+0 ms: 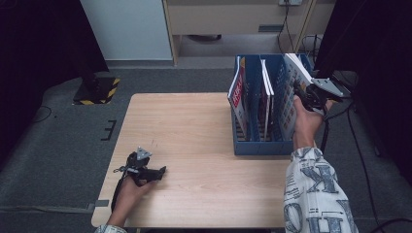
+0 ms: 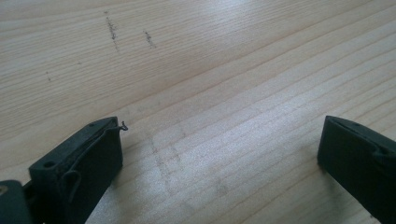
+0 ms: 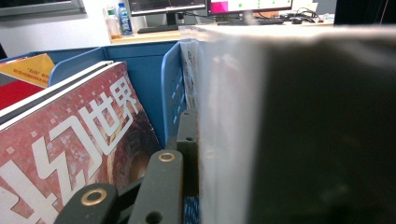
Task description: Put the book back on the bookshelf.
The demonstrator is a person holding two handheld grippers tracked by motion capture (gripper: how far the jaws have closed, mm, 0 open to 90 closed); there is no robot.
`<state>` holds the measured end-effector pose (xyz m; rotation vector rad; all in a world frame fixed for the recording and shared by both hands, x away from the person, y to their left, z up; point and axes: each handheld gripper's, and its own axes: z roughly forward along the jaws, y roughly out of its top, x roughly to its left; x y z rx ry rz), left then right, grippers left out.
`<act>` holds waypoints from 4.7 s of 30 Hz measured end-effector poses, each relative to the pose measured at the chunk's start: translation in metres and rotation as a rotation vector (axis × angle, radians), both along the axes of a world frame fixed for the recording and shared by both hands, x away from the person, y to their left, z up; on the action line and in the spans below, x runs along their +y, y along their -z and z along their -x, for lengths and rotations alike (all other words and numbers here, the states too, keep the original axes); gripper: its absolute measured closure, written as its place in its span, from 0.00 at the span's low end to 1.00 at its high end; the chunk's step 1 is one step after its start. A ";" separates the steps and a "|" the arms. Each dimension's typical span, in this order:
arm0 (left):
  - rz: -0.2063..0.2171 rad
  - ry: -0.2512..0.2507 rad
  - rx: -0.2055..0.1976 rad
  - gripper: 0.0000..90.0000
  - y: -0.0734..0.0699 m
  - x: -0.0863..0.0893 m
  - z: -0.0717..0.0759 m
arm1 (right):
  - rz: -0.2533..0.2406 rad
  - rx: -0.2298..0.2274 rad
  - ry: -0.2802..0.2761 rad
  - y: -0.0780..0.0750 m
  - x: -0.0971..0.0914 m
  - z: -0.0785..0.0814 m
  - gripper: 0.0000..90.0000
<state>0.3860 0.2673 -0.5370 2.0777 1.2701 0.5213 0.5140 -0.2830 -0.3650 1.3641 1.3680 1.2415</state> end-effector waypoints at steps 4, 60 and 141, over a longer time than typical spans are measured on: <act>0.000 -0.001 0.000 0.00 0.000 0.000 0.000 | -0.014 -0.009 -0.013 0.002 0.000 0.000 0.82; 0.000 -0.004 0.000 0.00 0.000 -0.001 -0.001 | 0.060 0.011 -0.081 0.027 0.000 0.005 0.80; 0.001 -0.011 0.000 0.00 0.000 -0.002 -0.001 | 0.074 0.029 -0.054 0.027 0.008 0.017 0.32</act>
